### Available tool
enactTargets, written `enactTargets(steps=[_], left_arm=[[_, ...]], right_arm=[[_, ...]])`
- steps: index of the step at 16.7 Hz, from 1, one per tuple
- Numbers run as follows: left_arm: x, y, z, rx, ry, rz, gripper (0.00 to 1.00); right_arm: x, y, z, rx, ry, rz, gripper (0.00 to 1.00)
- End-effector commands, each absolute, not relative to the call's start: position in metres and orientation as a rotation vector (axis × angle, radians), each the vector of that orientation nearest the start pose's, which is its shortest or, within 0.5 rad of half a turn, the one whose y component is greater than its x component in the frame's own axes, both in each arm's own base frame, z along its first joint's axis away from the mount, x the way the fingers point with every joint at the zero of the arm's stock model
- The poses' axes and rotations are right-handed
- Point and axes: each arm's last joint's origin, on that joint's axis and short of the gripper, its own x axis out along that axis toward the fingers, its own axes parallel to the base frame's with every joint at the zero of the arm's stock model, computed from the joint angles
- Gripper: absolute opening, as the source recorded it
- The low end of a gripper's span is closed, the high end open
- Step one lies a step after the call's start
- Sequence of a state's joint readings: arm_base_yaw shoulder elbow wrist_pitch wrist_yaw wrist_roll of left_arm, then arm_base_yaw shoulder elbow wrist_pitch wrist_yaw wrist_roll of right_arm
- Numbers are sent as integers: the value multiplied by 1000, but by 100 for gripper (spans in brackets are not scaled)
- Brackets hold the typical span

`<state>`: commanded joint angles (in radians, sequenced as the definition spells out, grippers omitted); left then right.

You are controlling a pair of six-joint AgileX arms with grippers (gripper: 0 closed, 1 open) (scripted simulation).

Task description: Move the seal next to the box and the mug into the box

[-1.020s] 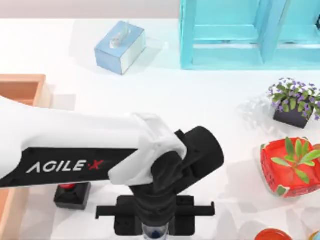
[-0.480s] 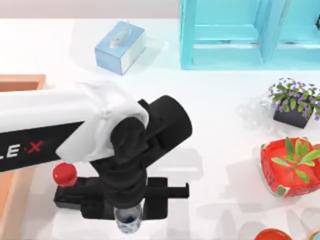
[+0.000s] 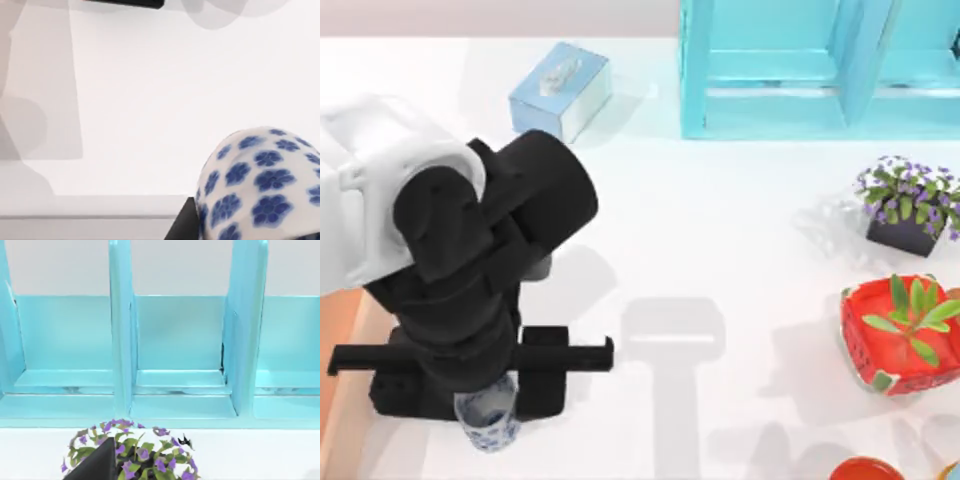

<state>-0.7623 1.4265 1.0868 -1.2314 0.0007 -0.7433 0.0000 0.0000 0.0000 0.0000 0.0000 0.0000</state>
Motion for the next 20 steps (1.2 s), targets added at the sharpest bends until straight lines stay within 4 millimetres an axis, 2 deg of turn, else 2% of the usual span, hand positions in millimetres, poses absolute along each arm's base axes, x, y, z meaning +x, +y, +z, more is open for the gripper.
enactTargets(steps=[6, 8, 10, 12, 15, 17, 20], left_arm=[[176, -162, 238, 22, 1573, -20, 0], [185, -153, 238, 21, 1575, -21, 0], [201, -136, 239, 17, 1578, -21, 0], [220, -109, 241, 9, 1580, -19, 0], [242, -56, 241, -7, 1579, -12, 0], [248, -17, 240, -15, 1578, -7, 0], [245, 36, 238, -18, 1574, -3, 0]], right_arm=[[106, -1, 160, 0, 0, 0, 100], [106, -1, 160, 0, 0, 0, 100], [106, -1, 160, 0, 0, 0, 100], [106, -1, 160, 0, 0, 0, 100], [106, -1, 160, 0, 0, 0, 100], [106, -1, 160, 0, 0, 0, 100], [106, -1, 160, 0, 0, 0, 100]])
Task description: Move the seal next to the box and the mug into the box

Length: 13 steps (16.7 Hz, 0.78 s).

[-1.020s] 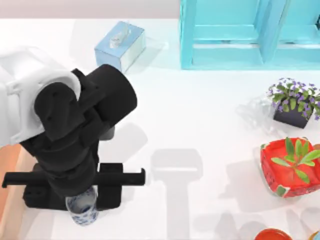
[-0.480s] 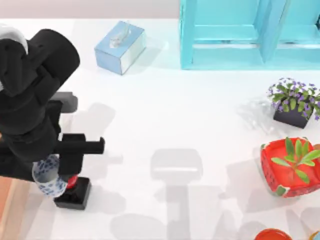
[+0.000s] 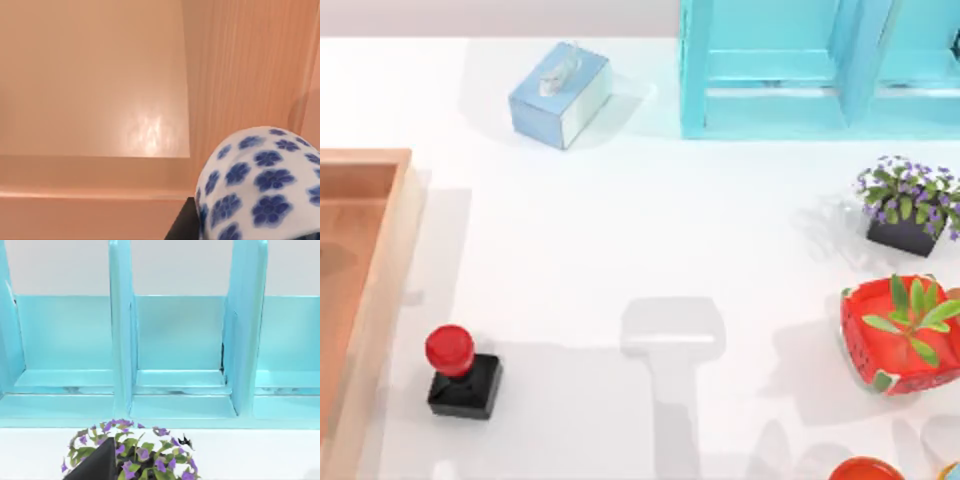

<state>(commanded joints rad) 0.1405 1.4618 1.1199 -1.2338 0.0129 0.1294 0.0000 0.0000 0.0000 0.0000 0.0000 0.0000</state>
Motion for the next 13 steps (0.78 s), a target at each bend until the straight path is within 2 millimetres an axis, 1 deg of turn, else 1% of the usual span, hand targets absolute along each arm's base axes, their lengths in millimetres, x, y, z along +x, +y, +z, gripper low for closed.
enactTargets(steps=[2, 3, 5, 8, 13], left_arm=[[238, 64, 235, -13, 1572, -4, 0], [233, 74, 234, -8, 1571, -6, 0], [226, 88, 231, 5, 1568, -13, 0], [221, 96, 230, 20, 1564, -20, 0], [222, 96, 230, 25, 1566, -24, 0]], right_arm=[[106, -1, 160, 0, 0, 0, 100], [106, -1, 160, 0, 0, 0, 100], [106, -1, 160, 0, 0, 0, 100], [106, -1, 160, 0, 0, 0, 100], [106, -1, 160, 0, 0, 0, 100]])
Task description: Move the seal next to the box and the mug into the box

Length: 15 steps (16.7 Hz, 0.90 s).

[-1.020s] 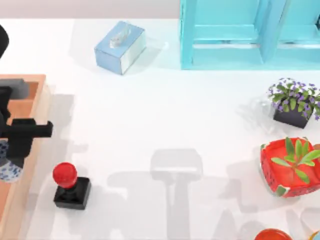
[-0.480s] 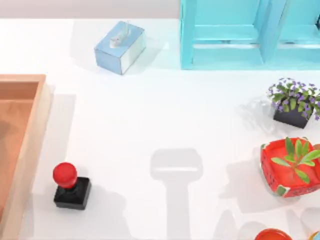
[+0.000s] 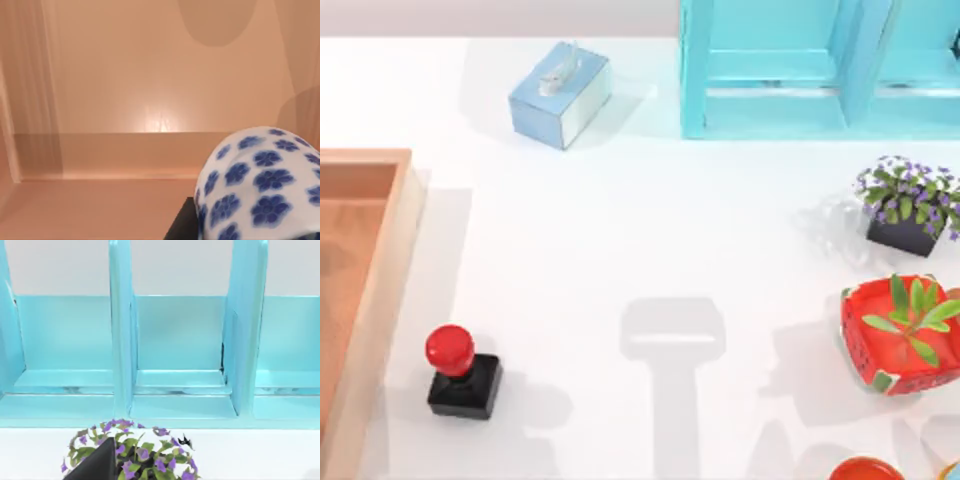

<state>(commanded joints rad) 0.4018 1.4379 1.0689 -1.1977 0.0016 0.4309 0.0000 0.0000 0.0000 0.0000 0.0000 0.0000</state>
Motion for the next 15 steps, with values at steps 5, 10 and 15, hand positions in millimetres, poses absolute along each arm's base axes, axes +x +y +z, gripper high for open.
enactTargets(steps=[5, 10, 15], left_arm=[[222, 97, 203, 22, 1567, -22, 0], [221, 97, 167, 22, 1561, -19, 0], [221, 97, 165, 21, 1563, -20, 8]], right_arm=[[106, -1, 160, 0, 0, 0, 100], [106, -1, 160, 0, 0, 0, 100], [106, -1, 160, 0, 0, 0, 100]])
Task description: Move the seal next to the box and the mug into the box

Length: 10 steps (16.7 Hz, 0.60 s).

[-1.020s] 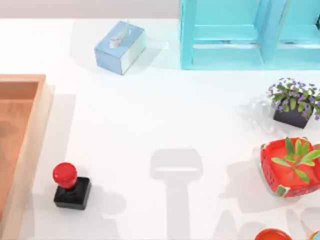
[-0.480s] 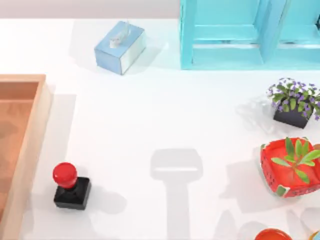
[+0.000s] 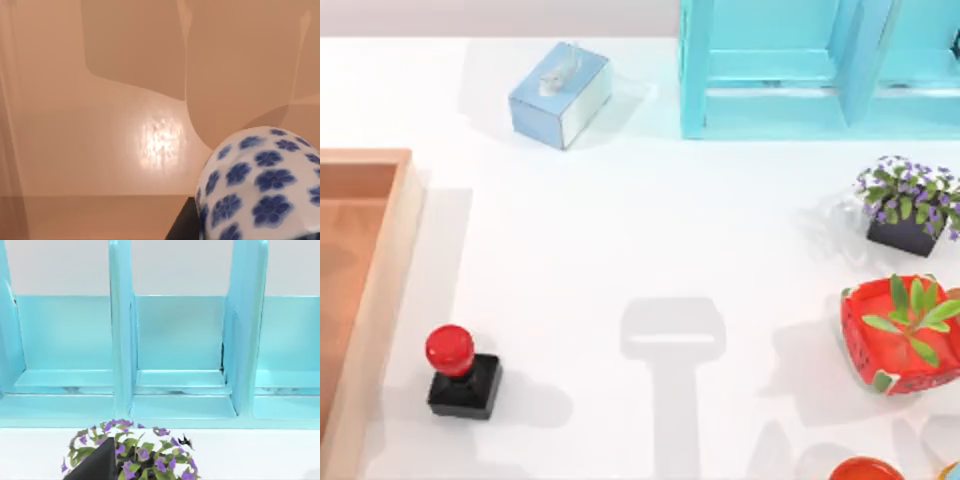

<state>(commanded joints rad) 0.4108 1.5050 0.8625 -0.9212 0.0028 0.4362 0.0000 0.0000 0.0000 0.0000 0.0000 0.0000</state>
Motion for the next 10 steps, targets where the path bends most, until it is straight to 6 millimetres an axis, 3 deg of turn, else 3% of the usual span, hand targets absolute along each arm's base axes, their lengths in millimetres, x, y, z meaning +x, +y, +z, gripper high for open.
enactTargets(steps=[10], left_arm=[[221, 97, 165, 21, 1563, -20, 83]], right_arm=[[106, -1, 160, 0, 0, 0, 100]])
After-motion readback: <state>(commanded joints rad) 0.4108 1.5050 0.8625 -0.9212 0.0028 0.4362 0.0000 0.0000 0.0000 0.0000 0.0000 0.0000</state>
